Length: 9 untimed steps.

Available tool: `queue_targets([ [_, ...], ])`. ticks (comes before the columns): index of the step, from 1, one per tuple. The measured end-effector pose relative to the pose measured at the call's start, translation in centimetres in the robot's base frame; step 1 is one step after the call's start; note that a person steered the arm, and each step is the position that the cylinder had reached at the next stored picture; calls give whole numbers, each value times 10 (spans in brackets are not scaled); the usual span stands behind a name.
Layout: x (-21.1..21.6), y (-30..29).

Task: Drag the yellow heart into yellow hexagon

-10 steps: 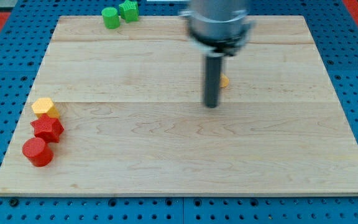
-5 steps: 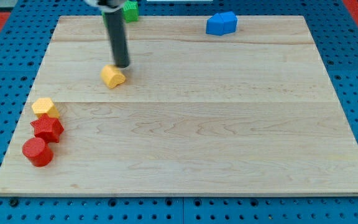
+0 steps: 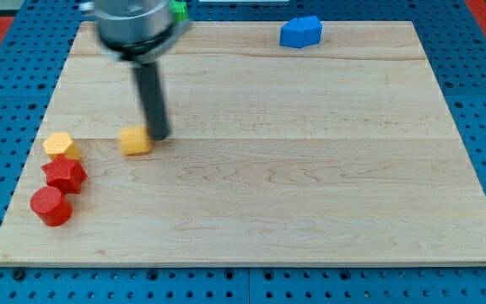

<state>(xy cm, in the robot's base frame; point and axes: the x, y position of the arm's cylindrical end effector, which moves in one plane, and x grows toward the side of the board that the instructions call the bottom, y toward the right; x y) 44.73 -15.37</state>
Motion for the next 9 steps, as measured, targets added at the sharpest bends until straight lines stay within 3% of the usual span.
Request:
queue_targets([
  [1,5,3],
  [3,-56,226],
  [4,-78,262],
  [8,-80,292],
  [9,-135,339],
])
